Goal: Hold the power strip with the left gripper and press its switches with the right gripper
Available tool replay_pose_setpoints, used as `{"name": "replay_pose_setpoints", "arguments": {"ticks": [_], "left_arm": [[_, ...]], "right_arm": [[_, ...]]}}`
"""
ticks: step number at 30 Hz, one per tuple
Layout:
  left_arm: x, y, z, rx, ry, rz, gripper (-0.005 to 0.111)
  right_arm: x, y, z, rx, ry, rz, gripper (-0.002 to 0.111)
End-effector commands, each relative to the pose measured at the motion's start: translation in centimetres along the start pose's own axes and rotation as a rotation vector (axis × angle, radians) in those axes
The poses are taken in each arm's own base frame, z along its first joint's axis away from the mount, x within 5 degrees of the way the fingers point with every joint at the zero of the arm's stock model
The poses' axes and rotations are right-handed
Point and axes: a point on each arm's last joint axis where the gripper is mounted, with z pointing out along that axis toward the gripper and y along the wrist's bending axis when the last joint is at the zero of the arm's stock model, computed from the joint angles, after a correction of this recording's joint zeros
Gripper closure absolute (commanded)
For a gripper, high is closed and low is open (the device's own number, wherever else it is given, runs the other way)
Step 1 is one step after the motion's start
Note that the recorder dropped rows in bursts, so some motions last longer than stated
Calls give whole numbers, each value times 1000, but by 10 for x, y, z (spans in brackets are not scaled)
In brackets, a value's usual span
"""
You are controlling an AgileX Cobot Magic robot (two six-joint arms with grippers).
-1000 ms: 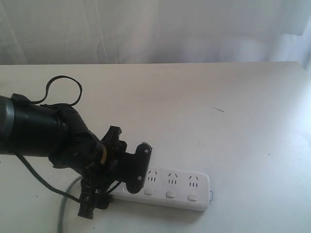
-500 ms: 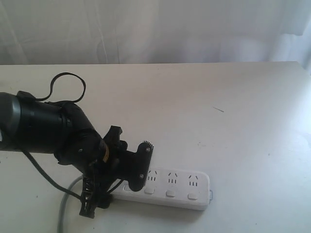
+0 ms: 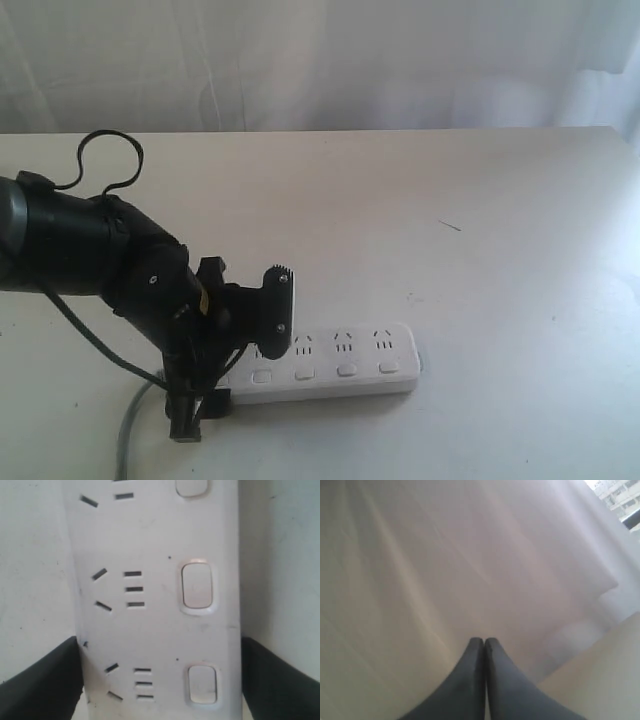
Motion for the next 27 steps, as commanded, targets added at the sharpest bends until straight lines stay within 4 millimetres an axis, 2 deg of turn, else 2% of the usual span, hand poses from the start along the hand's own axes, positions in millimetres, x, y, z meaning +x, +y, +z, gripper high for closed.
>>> {"name": "replay_pose_setpoints", "arguments": {"ticks": [1, 9, 14, 15, 17, 20, 23, 27], "left_arm": [[14, -27, 25, 211, 101, -38, 107], [2, -37, 24, 259, 48, 34, 107], [-7, -46, 24, 268, 42, 101, 107], [-7, -46, 24, 267, 40, 102, 107], [-7, -46, 24, 268, 38, 98, 107], [-8, -46, 24, 264, 35, 95, 107], [-8, -46, 24, 264, 35, 95, 107], [-8, -46, 24, 267, 37, 96, 107]], "right_arm": [[-6, 2, -1, -22, -70, 69, 108], [-7, 2, -1, -26, -76, 117, 108], [-13, 5, -2, -70, -144, 196, 108], [-16, 9, -2, -111, -174, 169, 108], [-17, 20, -5, -231, -198, 16, 108], [-20, 49, -6, -403, -100, -221, 108], [-26, 78, -7, -545, 71, -344, 108], [-29, 100, -1, -638, 319, -444, 108]]}}
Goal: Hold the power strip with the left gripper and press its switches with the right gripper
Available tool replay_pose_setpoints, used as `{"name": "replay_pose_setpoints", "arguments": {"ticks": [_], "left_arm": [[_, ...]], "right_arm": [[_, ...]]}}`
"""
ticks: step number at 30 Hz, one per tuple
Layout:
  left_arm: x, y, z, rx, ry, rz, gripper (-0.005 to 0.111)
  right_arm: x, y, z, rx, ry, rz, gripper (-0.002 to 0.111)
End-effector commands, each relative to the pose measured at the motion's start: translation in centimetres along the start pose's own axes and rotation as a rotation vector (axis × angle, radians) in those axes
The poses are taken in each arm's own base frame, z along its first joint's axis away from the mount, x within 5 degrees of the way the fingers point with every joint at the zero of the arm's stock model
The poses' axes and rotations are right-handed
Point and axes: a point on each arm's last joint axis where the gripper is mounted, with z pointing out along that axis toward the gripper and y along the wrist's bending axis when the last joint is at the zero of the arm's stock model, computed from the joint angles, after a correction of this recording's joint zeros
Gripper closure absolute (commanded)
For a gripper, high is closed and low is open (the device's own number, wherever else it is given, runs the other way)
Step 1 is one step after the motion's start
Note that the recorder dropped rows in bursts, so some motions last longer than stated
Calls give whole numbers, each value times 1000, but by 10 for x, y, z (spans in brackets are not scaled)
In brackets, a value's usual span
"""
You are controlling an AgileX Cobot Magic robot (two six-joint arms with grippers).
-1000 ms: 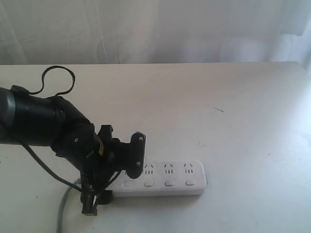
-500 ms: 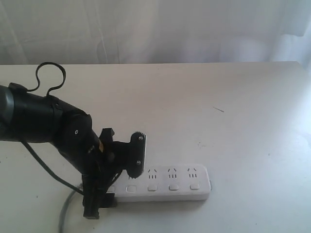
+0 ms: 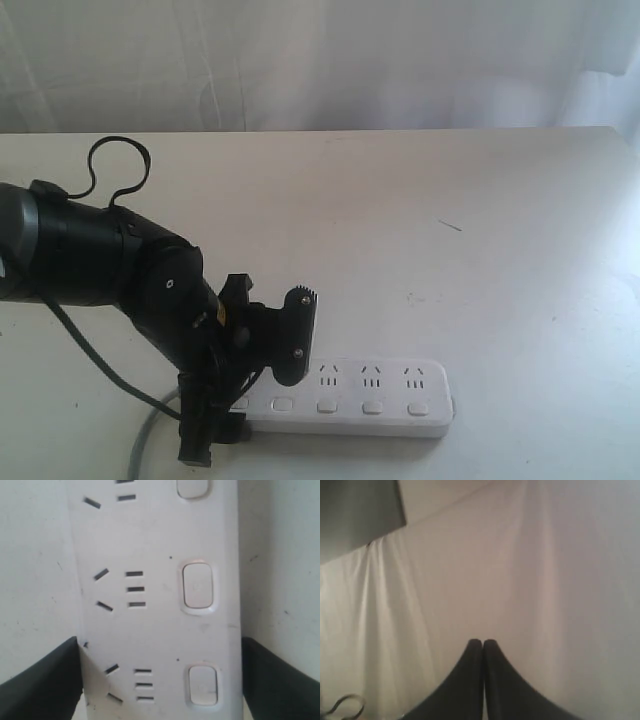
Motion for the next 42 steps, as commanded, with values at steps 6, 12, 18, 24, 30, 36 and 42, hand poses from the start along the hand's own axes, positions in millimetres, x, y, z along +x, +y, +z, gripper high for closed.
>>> {"name": "replay_pose_setpoints", "arguments": {"ticks": [6, 12, 18, 24, 30, 36, 42], "left_arm": [[9, -30, 25, 204, 94, -28, 107], [9, -30, 25, 204, 93, -29, 107], [8, -30, 25, 206, 85, -44, 107], [8, -30, 25, 207, 85, -45, 107], [8, -30, 25, 205, 84, -45, 107], [8, -30, 25, 205, 84, -45, 107], [8, -30, 25, 204, 83, -42, 107]], "right_arm": [[15, 13, 27, -254, 520, 51, 108], [40, 0, 46, -311, 716, 212, 108], [64, -11, 57, -346, 848, 313, 108], [91, -19, 56, -280, 951, 368, 108], [108, -18, 62, -241, 1003, 326, 108], [128, -12, 73, -207, 1023, 245, 108], [157, 5, 84, -221, 1092, 155, 108]]}}
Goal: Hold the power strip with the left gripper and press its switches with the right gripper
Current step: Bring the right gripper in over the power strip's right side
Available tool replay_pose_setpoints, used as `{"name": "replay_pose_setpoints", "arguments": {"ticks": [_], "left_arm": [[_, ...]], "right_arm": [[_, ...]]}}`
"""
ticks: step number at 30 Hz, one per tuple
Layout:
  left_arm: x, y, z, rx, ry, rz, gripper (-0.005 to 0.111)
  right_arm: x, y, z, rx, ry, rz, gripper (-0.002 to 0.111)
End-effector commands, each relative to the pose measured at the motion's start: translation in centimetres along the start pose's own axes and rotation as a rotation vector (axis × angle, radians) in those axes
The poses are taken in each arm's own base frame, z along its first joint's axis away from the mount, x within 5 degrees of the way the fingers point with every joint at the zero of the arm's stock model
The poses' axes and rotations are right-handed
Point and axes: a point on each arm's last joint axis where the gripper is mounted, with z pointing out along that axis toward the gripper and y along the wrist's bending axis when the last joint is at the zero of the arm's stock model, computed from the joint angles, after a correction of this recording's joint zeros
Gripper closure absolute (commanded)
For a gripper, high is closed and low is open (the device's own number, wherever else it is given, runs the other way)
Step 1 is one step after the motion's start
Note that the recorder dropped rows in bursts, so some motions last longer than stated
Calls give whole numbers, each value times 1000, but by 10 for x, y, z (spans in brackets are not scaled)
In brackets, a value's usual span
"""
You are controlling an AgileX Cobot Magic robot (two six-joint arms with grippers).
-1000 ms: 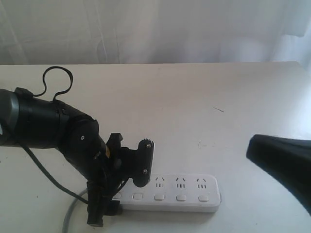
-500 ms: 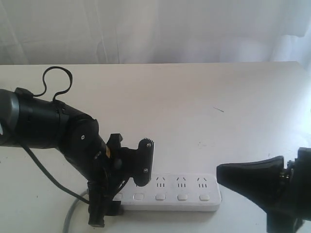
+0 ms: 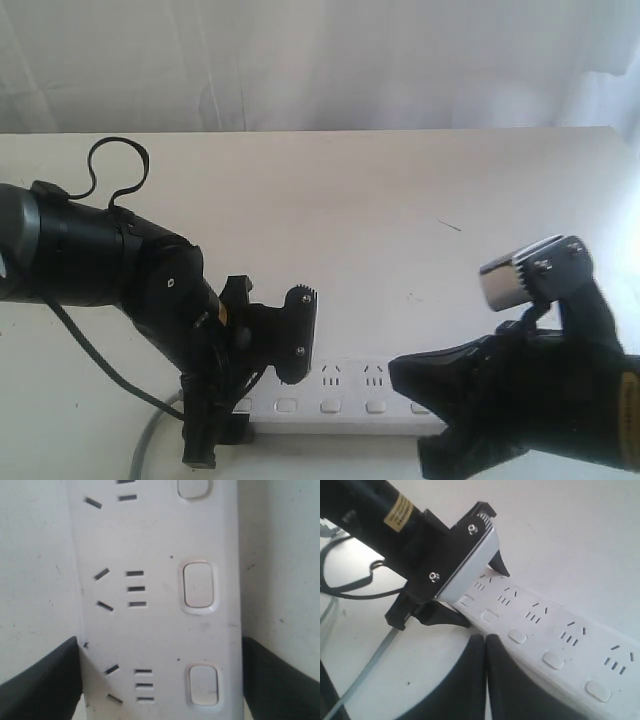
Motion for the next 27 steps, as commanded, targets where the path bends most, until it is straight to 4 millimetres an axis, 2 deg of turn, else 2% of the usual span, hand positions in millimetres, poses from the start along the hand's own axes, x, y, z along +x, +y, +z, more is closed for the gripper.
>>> {"name": "replay_pose_setpoints", "arguments": {"ticks": [1, 6, 11, 18, 27], "left_arm": [[10, -29, 25, 197, 99, -17, 107], [11, -29, 25, 204, 103, -17, 107], [11, -31, 24, 218, 110, -17, 107], [11, -31, 24, 220, 112, -21, 107], [12, -32, 24, 233, 119, -23, 107]], "right_arm": [[3, 5, 26, 42, 50, -37, 108], [5, 10, 58, 38, 94, -87, 108], [16, -4, 82, 121, 132, -58, 108], [25, -7, 98, 90, 113, -43, 108], [33, -9, 106, 81, 140, -26, 108]]}}
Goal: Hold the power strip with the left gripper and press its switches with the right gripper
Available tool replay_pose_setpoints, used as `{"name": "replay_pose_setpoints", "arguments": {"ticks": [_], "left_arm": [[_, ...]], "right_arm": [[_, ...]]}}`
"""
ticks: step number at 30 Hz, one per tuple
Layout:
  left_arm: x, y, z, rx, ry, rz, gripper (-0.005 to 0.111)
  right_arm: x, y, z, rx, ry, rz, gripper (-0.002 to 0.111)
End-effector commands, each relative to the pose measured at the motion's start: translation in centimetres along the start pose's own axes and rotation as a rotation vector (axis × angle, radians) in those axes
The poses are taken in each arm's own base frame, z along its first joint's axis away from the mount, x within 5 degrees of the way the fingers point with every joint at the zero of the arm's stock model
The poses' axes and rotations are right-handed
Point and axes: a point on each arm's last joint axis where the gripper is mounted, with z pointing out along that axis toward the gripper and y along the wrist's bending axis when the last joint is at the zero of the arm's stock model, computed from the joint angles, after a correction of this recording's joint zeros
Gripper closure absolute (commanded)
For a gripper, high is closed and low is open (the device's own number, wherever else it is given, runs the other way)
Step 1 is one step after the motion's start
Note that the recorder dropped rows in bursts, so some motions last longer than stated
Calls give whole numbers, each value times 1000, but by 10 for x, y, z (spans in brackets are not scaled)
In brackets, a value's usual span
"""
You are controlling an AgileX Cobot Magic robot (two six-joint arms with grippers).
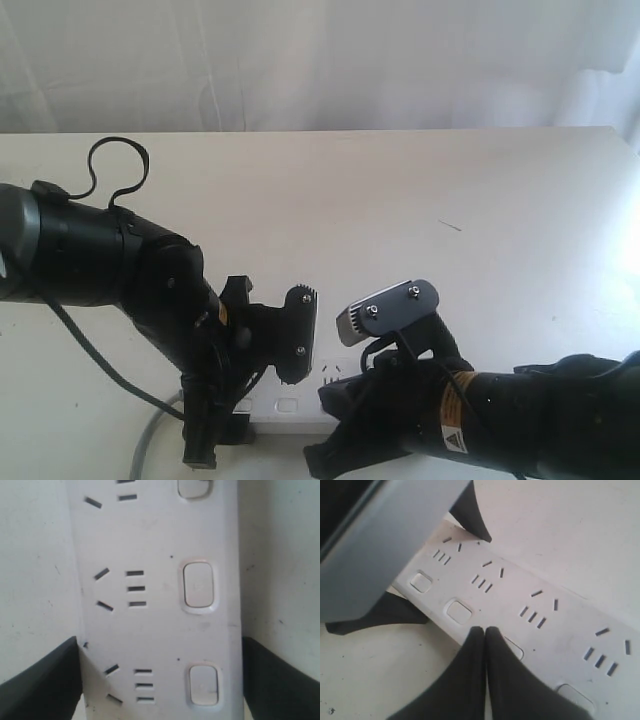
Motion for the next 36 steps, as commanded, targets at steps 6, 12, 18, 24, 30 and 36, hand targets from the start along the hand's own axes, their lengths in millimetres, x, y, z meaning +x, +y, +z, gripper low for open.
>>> {"name": "replay_pose_setpoints", "arguments": {"ticks": [6, 12, 18, 24, 30, 36], "left_arm": [[13, -33, 23, 242, 125, -23, 107], [13, -34, 23, 254, 131, -23, 107], [13, -34, 23, 258, 134, -23, 107], [13, -34, 23, 257, 133, -23, 107], [13, -34, 23, 258, 127, -35, 107], [12, -34, 23, 260, 124, -40, 107]], "right_arm": [[11, -3, 15, -14, 29, 16, 108], [9, -7, 16, 27, 1, 34, 108], [7, -10, 16, 61, -22, 40, 108], [12, -11, 16, 73, 23, 39, 108], [17, -10, 17, 83, 70, 43, 108], [21, 5, 18, 37, 85, 1, 108]]}}
